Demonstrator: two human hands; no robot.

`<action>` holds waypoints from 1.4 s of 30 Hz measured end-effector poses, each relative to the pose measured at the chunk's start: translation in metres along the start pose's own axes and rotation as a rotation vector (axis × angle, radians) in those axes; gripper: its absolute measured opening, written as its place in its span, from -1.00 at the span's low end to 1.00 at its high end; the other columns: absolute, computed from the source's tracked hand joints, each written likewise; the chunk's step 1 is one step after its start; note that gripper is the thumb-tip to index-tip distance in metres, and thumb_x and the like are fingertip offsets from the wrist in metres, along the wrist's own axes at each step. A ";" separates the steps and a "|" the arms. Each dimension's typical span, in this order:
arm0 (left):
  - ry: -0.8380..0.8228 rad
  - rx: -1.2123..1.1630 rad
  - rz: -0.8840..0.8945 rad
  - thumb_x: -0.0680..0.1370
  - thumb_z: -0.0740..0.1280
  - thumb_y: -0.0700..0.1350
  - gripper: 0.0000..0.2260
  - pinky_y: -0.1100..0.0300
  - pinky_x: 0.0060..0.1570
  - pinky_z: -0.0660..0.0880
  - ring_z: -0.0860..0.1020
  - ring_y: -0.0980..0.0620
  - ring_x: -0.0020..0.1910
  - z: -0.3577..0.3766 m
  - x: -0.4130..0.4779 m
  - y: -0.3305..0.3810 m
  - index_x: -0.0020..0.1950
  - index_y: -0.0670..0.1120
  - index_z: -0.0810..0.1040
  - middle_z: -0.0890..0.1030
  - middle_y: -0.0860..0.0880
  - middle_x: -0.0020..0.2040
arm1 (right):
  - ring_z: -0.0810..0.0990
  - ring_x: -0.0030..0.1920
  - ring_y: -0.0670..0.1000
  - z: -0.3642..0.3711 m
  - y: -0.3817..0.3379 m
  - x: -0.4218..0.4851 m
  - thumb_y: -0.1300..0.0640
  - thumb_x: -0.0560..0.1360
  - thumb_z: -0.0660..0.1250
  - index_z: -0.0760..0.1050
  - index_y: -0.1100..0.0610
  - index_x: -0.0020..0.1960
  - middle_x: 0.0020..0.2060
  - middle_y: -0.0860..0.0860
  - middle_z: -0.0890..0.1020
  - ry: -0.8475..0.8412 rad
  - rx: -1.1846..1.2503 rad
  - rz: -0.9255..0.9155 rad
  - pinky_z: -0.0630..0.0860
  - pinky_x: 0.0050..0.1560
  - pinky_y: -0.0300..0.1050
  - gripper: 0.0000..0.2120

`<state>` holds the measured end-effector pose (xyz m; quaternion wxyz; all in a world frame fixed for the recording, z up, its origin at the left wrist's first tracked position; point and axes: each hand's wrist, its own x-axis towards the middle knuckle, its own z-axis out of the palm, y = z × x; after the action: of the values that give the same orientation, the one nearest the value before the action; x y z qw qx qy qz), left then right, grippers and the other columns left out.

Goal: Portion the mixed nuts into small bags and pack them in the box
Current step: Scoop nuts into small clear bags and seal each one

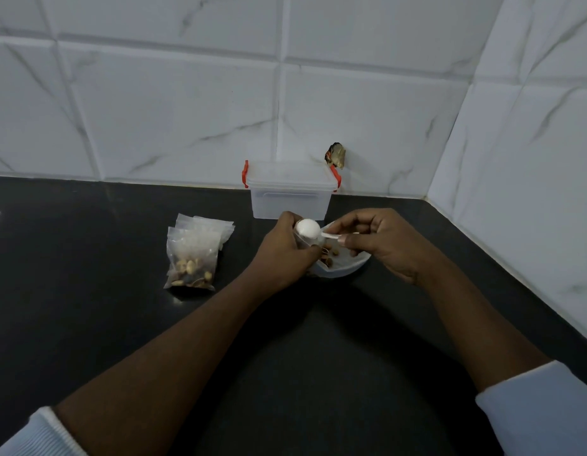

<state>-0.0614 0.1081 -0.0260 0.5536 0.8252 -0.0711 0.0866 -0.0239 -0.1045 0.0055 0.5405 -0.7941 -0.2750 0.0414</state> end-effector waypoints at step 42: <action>-0.024 0.001 -0.062 0.58 0.43 -0.12 -0.69 0.37 -0.29 0.55 0.60 0.12 -0.03 -0.003 0.000 0.008 0.23 0.06 0.39 0.50 0.17 0.01 | 0.30 -0.52 -0.16 -0.017 0.010 0.001 0.34 0.60 0.27 0.56 0.33 0.03 -0.17 0.22 0.69 0.144 0.501 0.547 0.15 -0.59 -0.37 -0.89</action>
<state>-0.0631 0.1075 -0.0181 0.5547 0.8283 -0.0520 0.0594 -0.0132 -0.1205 0.0038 0.7049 -0.6821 0.0048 0.1943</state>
